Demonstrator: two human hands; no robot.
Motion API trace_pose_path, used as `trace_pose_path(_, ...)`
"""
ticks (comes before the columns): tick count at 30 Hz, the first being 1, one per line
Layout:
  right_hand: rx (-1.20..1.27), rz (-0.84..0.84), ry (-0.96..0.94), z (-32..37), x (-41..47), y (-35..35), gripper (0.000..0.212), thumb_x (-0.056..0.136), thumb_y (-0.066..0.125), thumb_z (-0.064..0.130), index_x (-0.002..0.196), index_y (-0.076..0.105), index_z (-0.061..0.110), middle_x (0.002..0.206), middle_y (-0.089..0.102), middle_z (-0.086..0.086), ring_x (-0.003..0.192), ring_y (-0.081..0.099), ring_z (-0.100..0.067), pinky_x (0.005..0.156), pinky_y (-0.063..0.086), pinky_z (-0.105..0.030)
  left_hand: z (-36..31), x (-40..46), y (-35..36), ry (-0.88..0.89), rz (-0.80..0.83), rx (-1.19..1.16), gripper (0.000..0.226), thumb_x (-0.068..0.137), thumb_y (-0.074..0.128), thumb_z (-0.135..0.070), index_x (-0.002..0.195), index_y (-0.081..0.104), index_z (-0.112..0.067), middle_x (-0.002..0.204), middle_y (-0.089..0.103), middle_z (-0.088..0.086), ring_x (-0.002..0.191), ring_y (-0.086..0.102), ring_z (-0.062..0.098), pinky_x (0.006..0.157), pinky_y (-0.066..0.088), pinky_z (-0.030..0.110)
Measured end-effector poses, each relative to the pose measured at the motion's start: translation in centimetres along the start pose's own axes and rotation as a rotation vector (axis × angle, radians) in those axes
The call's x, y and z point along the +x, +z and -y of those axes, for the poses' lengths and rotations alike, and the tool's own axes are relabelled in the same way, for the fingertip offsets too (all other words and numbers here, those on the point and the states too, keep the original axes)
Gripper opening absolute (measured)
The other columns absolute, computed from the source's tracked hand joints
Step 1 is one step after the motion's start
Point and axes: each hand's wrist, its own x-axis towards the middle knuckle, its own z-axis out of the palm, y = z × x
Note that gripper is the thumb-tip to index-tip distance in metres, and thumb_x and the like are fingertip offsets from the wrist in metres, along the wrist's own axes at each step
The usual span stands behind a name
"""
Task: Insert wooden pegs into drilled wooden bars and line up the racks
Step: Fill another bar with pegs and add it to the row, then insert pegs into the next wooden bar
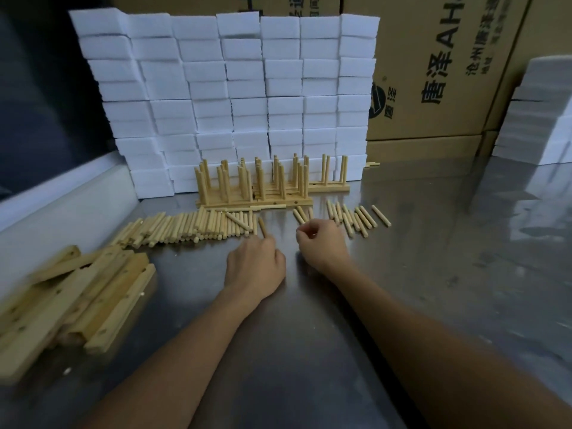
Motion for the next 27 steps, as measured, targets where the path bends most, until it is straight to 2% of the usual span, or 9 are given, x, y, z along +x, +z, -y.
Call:
trace_pose_path(3,-0.122,-0.003,-0.052,-0.1,-0.1,0.2,0.010,0.095,0.060,0.016,0.095,0.067,0.023,0.083,0.062,0.010,0.072,0.058,-0.001,0.055,0.037,-0.010,0.7,-1.5,-0.7,0.085,-0.045,0.010,0.018,0.097,0.043,-0.032,0.083,0.044,-0.020,0.088,0.058,0.001,0.084,0.054,0.022,0.064,0.042,0.035)
trace_pose_path(6,-0.263,0.018,-0.106,0.1,-0.1,0.7,0.012,0.094,0.059,0.016,0.094,0.071,0.019,0.086,0.065,0.006,0.074,0.057,-0.002,0.060,0.039,-0.014,1.5,-1.9,-1.5,0.087,-0.025,0.024,0.019,0.095,0.047,-0.033,0.082,0.047,-0.020,0.088,0.059,0.001,0.082,0.054,0.021,0.065,0.043,0.034)
trace_pose_path(9,-0.334,0.047,-0.137,0.0,-0.3,0.8,0.013,0.094,0.059,0.016,0.096,0.072,0.018,0.085,0.064,0.007,0.074,0.056,-0.003,0.062,0.041,-0.015,2.2,-1.5,-2.1,-0.009,-0.001,0.046,0.017,0.094,0.049,-0.031,0.081,0.047,-0.021,0.088,0.061,0.003,0.084,0.056,0.024,0.080,0.041,0.038)
trace_pose_path(14,-0.290,0.052,-0.142,-0.3,-0.1,0.5,0.013,0.095,0.060,0.015,0.097,0.073,0.017,0.088,0.066,0.006,0.079,0.060,-0.005,0.067,0.044,-0.016,4.3,-0.7,-3.0,-0.224,-0.079,0.234,0.018,0.091,0.051,-0.032,0.085,0.060,-0.018,0.087,0.055,0.001,0.090,0.058,0.025,0.109,0.021,0.053)
trace_pose_path(16,-0.287,0.054,-0.146,-0.4,0.0,0.5,0.013,0.095,0.060,0.015,0.096,0.073,0.017,0.085,0.064,0.008,0.078,0.059,-0.003,0.064,0.042,-0.014,5.0,-0.6,-3.3,-0.313,-0.108,0.283,0.016,0.090,0.054,-0.034,0.082,0.058,-0.020,0.094,0.058,0.004,0.097,0.058,0.026,0.113,0.010,0.061)
trace_pose_path(19,-0.270,0.055,-0.139,-0.5,0.0,0.4,0.012,0.094,0.060,0.016,0.096,0.072,0.018,0.087,0.065,0.009,0.080,0.060,-0.004,0.066,0.043,-0.015,5.9,-0.7,-3.8,-0.466,-0.032,0.288,0.020,0.090,0.055,-0.039,0.079,0.053,-0.022,0.105,0.060,0.006,0.110,0.056,0.029,0.112,0.002,0.070)
trace_pose_path(21,-0.256,0.059,-0.135,-0.5,0.0,0.4,0.012,0.095,0.060,0.017,0.096,0.072,0.019,0.087,0.065,0.009,0.081,0.060,-0.004,0.065,0.042,-0.014,6.7,-0.8,-4.0,-0.567,0.022,0.266,0.023,0.091,0.054,-0.042,0.088,0.062,-0.020,0.113,0.061,0.008,0.119,0.052,0.032,0.111,0.004,0.072)
trace_pose_path(23,-0.238,0.063,-0.131,-0.5,0.0,0.4,0.012,0.095,0.061,0.018,0.097,0.072,0.019,0.086,0.064,0.010,0.081,0.060,-0.004,0.064,0.041,-0.012,7.3,-0.8,-4.2,-0.624,0.058,0.246,0.029,0.092,0.052,-0.042,0.097,0.065,-0.017,0.115,0.062,0.010,0.119,0.053,0.033,0.111,0.012,0.070)
trace_pose_path(27,-0.218,0.071,-0.127,-0.5,0.0,0.3,0.012,0.095,0.061,0.019,0.098,0.072,0.019,0.088,0.065,0.010,0.083,0.061,-0.004,0.065,0.042,-0.013,7.1,-0.7,-4.3,-0.617,0.064,0.241,0.020,0.091,0.053,-0.036,0.091,0.059,-0.017,0.109,0.062,0.009,0.111,0.057,0.032,0.110,0.020,0.062)
